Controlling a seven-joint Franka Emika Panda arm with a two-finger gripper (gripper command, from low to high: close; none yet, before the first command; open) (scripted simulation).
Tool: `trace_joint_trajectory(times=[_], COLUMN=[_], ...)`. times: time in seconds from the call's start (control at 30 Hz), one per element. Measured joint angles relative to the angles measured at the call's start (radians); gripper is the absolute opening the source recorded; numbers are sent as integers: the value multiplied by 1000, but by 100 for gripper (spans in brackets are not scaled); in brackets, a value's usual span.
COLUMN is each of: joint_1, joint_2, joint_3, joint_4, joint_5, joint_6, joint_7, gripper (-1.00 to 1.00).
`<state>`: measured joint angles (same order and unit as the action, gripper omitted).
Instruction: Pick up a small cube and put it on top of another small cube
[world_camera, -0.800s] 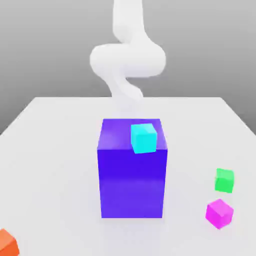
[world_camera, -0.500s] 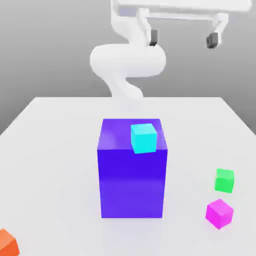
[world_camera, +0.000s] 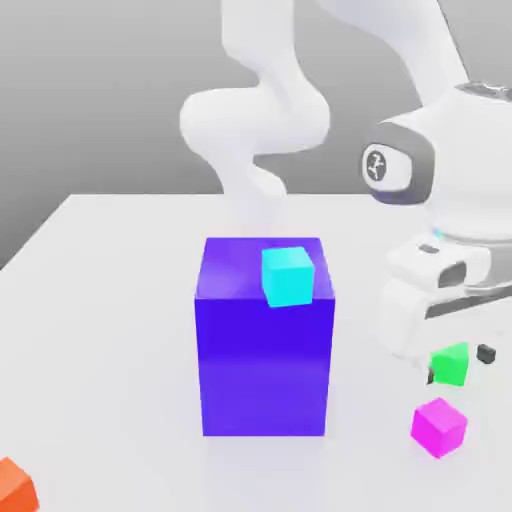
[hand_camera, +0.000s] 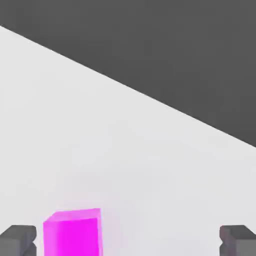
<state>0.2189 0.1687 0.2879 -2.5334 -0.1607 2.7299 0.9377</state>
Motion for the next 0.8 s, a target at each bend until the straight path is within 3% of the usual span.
trace_joint_trajectory(times=[0.2,0.23,0.47,0.63,0.8], joint_1=[99,112,110,47,134], joint_2=[218,241,240,80,-100], joint_3=[-97,-113,-111,-24,78], joint_4=[26,31,30,-7,-115], joint_5=[-114,-126,-128,-19,106], joint_6=[150,168,167,47,-17], joint_7=[88,97,99,17,69], gripper=[0,-100,-100,-100,-100])
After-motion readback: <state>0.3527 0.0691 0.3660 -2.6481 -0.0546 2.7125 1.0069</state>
